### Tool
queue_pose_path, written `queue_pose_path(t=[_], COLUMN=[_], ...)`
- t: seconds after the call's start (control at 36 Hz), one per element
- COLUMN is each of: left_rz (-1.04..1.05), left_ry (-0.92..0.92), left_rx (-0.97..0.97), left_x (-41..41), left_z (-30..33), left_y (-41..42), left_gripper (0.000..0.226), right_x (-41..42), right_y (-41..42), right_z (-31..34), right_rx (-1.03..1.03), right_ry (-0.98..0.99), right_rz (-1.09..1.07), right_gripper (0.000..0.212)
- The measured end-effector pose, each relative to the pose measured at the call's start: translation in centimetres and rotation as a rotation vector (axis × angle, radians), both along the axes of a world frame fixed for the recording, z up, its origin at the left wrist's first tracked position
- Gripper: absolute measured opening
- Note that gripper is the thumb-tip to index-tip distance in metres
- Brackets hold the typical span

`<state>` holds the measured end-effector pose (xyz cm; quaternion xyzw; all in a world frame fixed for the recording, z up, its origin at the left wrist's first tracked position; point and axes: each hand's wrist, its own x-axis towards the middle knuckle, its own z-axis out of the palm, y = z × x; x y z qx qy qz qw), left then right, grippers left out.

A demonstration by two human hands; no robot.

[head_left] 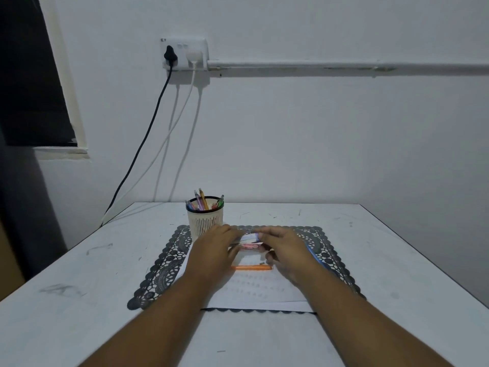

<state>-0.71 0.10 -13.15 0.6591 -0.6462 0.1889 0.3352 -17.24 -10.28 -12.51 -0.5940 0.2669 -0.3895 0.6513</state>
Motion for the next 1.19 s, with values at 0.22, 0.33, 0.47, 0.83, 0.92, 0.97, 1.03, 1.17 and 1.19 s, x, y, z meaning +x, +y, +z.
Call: queue_pose_path(t=[0.22, 0.33, 0.47, 0.83, 0.92, 0.97, 1.03, 1.17, 1.19], left_rz=[-0.032, -0.054, -0.080, -0.113, -0.097, -0.087, -0.074, -0.046, -0.048], left_ry=[-0.002, -0.021, -0.051, -0.090, -0.088, -0.084, -0.079, -0.080, -0.081], left_rx=[-0.044, -0.078, -0.086, -0.103, -0.113, -0.118, -0.121, -0.122, -0.121], left_x=[-0.1, 0.1, 0.6, 0.7, 0.7, 0.6, 0.7, 0.7, 0.7], left_z=[0.5, 0.6, 0.3, 0.3, 0.4, 0.4, 0.4, 0.4, 0.3], left_y=[0.4, 0.2, -0.2, -0.2, -0.2, -0.2, -0.2, -0.1, -0.2], left_gripper=[0.026, 0.026, 0.027, 0.024, 0.026, 0.026, 0.027, 0.029, 0.029], right_x=[-0.8, -0.8, -0.9, -0.8, -0.8, -0.9, -1.2, -1.7, -1.6], right_y=[0.0, 0.2, 0.7, 1.2, 1.2, 1.2, 1.4, 1.7, 1.7], right_z=[0.3, 0.5, 0.7, 0.8, 0.9, 1.0, 1.2, 1.3, 1.3], right_rx=[0.178, 0.257, 0.331, 0.381, 0.344, 0.300, 0.243, 0.174, 0.174], right_ry=[-0.074, -0.107, -0.109, -0.084, -0.060, -0.022, 0.013, 0.016, 0.019], right_rz=[0.080, 0.088, 0.077, 0.041, 0.033, 0.036, 0.048, 0.018, 0.009], right_gripper=[0.008, 0.004, 0.003, 0.012, 0.016, 0.016, 0.013, 0.019, 0.016])
